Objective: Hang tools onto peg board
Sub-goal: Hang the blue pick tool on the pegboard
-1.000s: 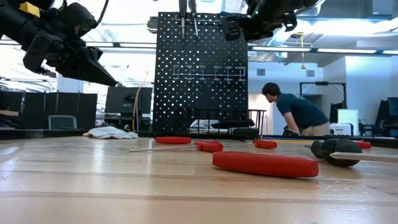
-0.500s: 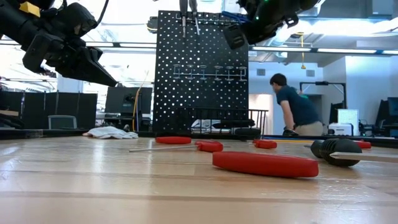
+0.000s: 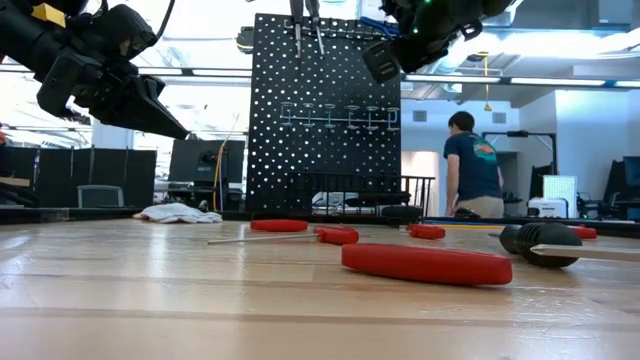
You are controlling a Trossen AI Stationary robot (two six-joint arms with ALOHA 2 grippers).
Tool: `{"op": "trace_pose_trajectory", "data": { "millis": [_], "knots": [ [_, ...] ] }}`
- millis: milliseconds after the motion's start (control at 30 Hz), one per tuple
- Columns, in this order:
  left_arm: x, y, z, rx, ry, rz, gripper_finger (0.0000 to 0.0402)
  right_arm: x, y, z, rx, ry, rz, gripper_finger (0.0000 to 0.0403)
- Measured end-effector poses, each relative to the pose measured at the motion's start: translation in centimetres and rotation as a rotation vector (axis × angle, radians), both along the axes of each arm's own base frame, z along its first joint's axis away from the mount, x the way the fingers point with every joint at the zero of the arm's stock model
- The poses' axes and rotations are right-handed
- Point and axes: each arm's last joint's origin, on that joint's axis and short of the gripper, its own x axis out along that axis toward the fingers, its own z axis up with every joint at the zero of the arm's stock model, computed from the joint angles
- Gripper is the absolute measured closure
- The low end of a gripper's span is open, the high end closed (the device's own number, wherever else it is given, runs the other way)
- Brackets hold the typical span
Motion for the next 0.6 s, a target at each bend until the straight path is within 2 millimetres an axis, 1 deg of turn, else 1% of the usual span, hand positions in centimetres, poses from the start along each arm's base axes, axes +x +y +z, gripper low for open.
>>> {"op": "trace_pose_trajectory", "data": {
  "millis": [167, 333, 600],
  "knots": [
    [0.0, 0.0, 0.0, 0.000, 0.000, 0.000, 0.0402, 0.0, 0.0, 0.0, 0.004, 0.002, 0.011, 0.0311],
    [0.0, 0.0, 0.0, -0.001, 0.000, 0.000, 0.0401, 0.0, -0.5, -0.2, 0.016, 0.018, 0.031, 0.0276],
    [0.0, 0.0, 0.0, -0.003, 0.001, 0.002, 0.0401, 0.0, -1.5, -0.6, 0.054, 0.023, 0.099, 0.0241]
  ]
}}
